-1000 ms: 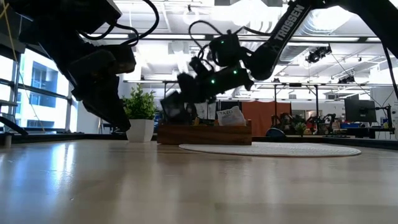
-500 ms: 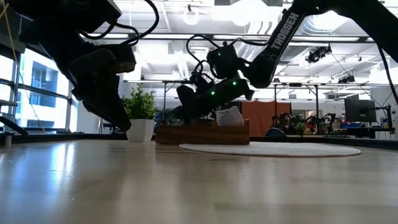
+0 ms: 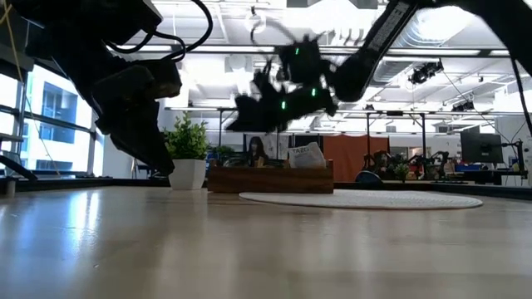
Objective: Pick & Place Tea
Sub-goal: Return to Home Position
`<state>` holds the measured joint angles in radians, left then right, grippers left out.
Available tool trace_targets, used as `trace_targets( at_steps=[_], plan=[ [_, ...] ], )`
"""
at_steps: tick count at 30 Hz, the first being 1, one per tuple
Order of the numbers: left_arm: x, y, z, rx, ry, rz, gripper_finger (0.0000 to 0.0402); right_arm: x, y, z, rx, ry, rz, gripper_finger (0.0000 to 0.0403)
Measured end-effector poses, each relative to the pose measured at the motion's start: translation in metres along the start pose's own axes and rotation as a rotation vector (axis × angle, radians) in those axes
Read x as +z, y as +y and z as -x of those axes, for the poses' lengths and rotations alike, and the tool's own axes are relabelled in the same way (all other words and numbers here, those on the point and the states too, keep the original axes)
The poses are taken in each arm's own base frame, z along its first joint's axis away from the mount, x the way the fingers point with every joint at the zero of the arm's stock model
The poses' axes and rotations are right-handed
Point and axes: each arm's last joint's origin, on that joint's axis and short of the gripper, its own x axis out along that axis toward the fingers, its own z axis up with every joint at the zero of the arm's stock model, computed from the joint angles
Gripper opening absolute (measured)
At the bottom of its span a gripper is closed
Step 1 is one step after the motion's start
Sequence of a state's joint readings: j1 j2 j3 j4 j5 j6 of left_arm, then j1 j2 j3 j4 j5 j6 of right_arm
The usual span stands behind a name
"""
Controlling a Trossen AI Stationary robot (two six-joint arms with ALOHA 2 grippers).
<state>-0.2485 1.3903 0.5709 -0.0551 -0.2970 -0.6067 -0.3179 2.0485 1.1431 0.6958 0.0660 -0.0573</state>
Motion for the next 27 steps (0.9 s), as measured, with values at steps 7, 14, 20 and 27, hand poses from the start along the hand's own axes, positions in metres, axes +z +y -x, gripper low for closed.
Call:
trace_targets(
  at_steps=[7,14,20,27],
  plan=[
    [0.008,0.002,0.021,-0.032,-0.048,-0.014,0.0128,0.065,0.022,0.049,0.079,0.059,0.148,0.011],
    [0.012,0.028,0.088,0.041,-0.147,-0.005,0.0128,0.122,0.04,0.144,-0.047,0.215,0.208,0.0064],
    [-0.003,0.063,0.149,0.009,-0.282,0.076,0.0128,0.119,0.053,0.228,-0.069,0.2,0.204,0.0006],
    [-0.039,0.091,0.156,-0.111,-0.516,0.042,0.0087,0.044,0.051,0.273,0.091,-0.013,0.119,0.0002]
  ],
)
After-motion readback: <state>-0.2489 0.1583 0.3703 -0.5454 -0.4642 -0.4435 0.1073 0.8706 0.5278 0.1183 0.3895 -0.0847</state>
